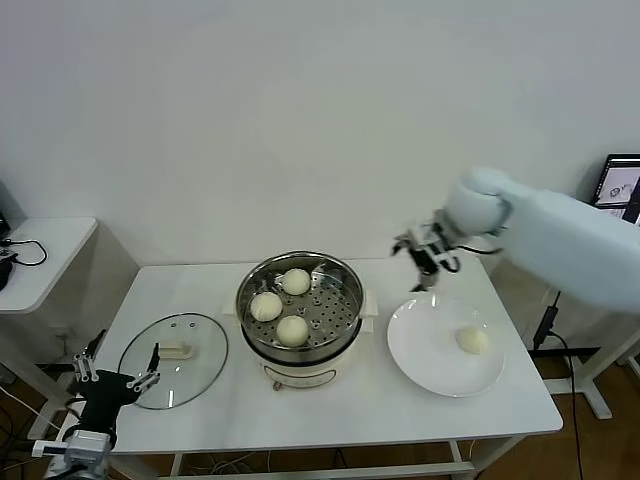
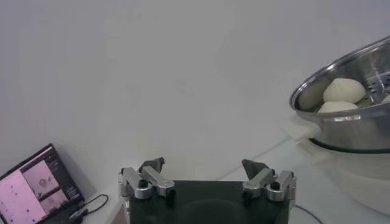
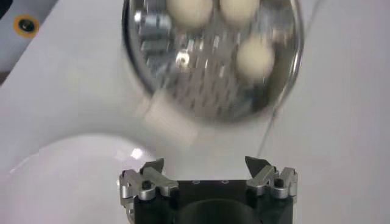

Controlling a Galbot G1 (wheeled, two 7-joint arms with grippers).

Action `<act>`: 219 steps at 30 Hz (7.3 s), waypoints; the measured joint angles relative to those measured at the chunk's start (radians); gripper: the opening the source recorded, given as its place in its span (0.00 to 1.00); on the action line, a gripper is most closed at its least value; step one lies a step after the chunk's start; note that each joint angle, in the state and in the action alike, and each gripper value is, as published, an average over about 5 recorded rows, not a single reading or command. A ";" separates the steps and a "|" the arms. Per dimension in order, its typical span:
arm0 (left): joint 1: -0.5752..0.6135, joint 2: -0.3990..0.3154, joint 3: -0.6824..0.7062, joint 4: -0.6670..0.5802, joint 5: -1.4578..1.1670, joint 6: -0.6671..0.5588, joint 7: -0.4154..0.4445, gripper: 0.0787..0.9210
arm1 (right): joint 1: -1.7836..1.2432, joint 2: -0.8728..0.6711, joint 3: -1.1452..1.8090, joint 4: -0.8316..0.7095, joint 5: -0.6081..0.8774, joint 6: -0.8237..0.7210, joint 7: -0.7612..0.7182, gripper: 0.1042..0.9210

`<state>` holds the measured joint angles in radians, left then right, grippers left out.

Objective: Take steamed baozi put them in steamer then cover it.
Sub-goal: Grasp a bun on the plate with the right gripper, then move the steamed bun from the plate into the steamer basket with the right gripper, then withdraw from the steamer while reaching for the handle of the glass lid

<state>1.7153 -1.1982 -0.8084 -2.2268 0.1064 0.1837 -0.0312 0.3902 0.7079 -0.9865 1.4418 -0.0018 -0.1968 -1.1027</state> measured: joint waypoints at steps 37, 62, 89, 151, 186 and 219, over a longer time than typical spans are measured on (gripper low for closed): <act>0.045 -0.009 -0.009 -0.024 0.030 0.010 0.003 0.88 | -0.586 -0.017 0.476 -0.302 -0.339 0.059 0.030 0.88; 0.059 -0.028 -0.012 -0.033 0.031 0.009 0.001 0.88 | -0.589 0.042 0.479 -0.351 -0.357 0.042 0.023 0.64; 0.035 -0.015 -0.001 -0.031 0.022 0.007 0.001 0.88 | -0.026 0.018 0.057 -0.093 0.049 -0.122 0.004 0.65; 0.023 -0.034 -0.023 -0.012 0.014 0.003 -0.002 0.88 | -0.020 0.462 -0.089 -0.188 0.296 -0.449 0.209 0.88; -0.033 -0.043 0.046 0.085 0.037 -0.056 -0.037 0.88 | -1.104 0.259 1.051 0.262 0.345 0.169 0.992 0.88; -0.234 0.171 0.161 0.566 1.052 -0.243 -0.161 0.88 | -1.903 0.678 1.840 0.444 0.220 0.397 0.968 0.88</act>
<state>1.4808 -1.0275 -0.6479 -1.6609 1.1585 -0.0598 -0.1926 -1.5132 1.3860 0.8534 1.8855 0.2180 0.1998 -0.1344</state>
